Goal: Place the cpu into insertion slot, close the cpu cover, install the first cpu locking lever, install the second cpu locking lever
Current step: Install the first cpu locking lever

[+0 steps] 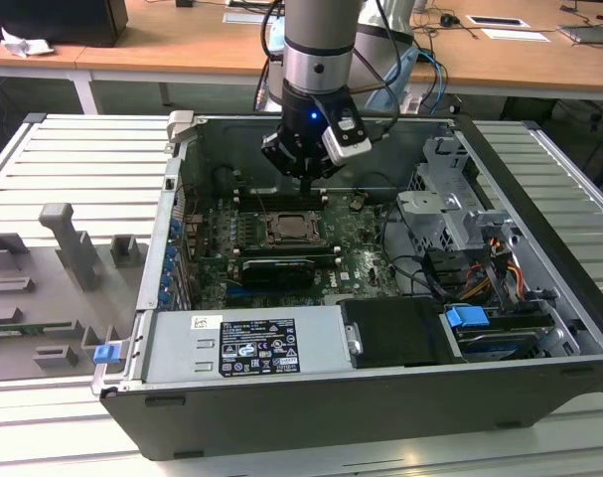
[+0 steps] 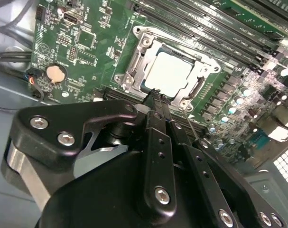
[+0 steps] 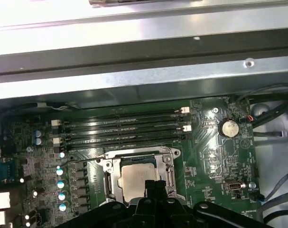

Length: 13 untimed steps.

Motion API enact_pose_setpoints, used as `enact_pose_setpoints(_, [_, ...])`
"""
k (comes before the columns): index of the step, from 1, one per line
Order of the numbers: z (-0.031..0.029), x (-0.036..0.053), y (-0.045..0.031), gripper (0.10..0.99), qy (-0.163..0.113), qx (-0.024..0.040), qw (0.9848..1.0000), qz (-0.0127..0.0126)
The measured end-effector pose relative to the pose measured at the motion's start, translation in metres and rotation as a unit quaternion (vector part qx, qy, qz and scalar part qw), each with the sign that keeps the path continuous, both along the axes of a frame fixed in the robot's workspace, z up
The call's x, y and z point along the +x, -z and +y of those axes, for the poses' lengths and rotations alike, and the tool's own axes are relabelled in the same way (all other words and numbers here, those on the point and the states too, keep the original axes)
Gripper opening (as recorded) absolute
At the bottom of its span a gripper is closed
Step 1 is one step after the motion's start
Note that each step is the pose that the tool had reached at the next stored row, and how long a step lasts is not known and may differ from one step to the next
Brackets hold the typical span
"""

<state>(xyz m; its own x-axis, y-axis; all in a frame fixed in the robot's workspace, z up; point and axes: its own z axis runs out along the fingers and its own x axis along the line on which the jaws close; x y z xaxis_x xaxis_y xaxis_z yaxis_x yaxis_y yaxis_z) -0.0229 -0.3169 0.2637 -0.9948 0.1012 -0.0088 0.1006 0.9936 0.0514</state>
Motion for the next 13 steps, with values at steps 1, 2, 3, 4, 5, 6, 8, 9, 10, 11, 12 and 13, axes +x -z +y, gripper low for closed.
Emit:
enact_pose_setpoints(1, [0.0000,-0.0025,0.0000,0.106,0.000,0.0000,1.0000,0.0000])
enact_pose_setpoints(2, [0.0000,-0.0043,0.0000,0.106,0.000,0.0000,1.0000,0.0000])
enact_pose_setpoints(3, [0.0000,-0.0067,0.0000,0.106,0.000,0.0000,1.0000,0.0000])
enact_pose_setpoints(4, [0.0000,-0.0104,0.0000,0.106,0.000,0.0000,1.0000,0.0001])
enact_pose_setpoints(5, [0.0000,-0.0132,0.0000,0.106,0.000,0.0000,1.0000,0.0000])
enact_pose_setpoints(6, [0.0000,-0.0156,0.0000,0.106,0.000,0.0000,1.0000,0.0000])
enact_pose_setpoints(8, [0.0001,-0.0200,0.0001,0.106,-0.003,0.0001,1.0000,0.0000])
enact_pose_setpoints(9, [0.0000,-0.0204,0.0001,0.106,-0.023,0.0000,0.9997,0.0000])
enact_pose_setpoints(10, [0.0000,-0.0204,0.0001,0.106,-0.040,-0.0001,0.9992,0.0001])
enact_pose_setpoints(11, [0.0000,-0.0204,0.0002,0.106,-0.063,0.0000,0.9980,0.0000])
enact_pose_setpoints(12, [0.0000,-0.0205,0.0002,0.106,-0.068,0.0002,0.9977,0.0001])
enact_pose_setpoints(13, [0.0000,-0.0211,0.0003,0.106,-0.068,0.0013,0.9977,-0.0002])
